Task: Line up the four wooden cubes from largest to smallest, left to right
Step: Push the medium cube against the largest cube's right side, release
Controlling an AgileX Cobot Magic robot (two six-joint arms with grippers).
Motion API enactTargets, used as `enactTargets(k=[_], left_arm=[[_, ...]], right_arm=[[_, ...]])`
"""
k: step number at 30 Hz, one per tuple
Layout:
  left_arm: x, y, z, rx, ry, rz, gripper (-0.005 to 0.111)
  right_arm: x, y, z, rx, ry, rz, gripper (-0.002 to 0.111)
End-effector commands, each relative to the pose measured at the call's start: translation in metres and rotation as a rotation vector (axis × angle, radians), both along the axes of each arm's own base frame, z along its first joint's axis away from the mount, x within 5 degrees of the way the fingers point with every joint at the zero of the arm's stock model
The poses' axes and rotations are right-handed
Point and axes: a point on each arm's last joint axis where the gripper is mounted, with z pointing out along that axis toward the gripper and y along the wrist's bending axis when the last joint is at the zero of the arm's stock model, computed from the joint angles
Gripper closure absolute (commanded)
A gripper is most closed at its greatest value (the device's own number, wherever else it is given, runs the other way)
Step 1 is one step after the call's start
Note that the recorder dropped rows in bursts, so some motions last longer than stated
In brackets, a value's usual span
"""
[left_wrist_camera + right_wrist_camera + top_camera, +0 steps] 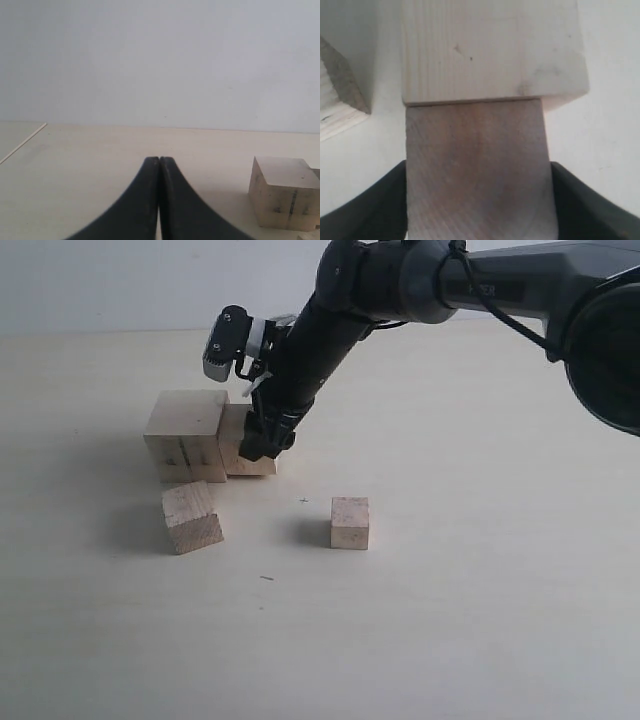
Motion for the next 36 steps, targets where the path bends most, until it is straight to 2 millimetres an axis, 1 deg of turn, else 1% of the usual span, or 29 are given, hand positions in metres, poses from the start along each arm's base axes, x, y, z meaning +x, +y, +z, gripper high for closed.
enactTargets(k=[1, 4, 9, 22, 29, 31, 34, 36], left_arm=[[0.000, 0.000, 0.000, -0.006, -0.008, 0.001, 0.104], [0.000, 0.000, 0.000, -0.006, -0.008, 0.001, 0.104], [0.000, 0.000, 0.000, -0.006, -0.008, 0.001, 0.104], [0.000, 0.000, 0.000, -0.006, -0.008, 0.001, 0.104], [0.000, 0.000, 0.000, -0.006, -0.008, 0.001, 0.104], [0.000, 0.000, 0.000, -0.006, -0.008, 0.001, 0.104], [0.000, 0.000, 0.000, -0.006, -0.008, 0.001, 0.104], [0.000, 0.000, 0.000, -0.006, -0.008, 0.001, 0.104]], right_arm=[[0.004, 0.002, 0.002, 0.019, -0.077, 0.033, 0.108], [0.005, 0.002, 0.000, 0.019, -0.111, 0.073, 0.108], [0.005, 0.003, -0.006, 0.023, -0.097, 0.076, 0.108], [0.002, 0.002, -0.008, 0.007, -0.067, 0.092, 0.108], [0.006, 0.004, -0.009, 0.028, -0.076, 0.017, 0.108], [0.007, 0.004, -0.013, 0.025, -0.072, 0.011, 0.108], [0.007, 0.004, -0.018, 0.023, -0.066, 0.007, 0.105], [0.007, 0.004, -0.020, 0.014, -0.064, 0.012, 0.100]])
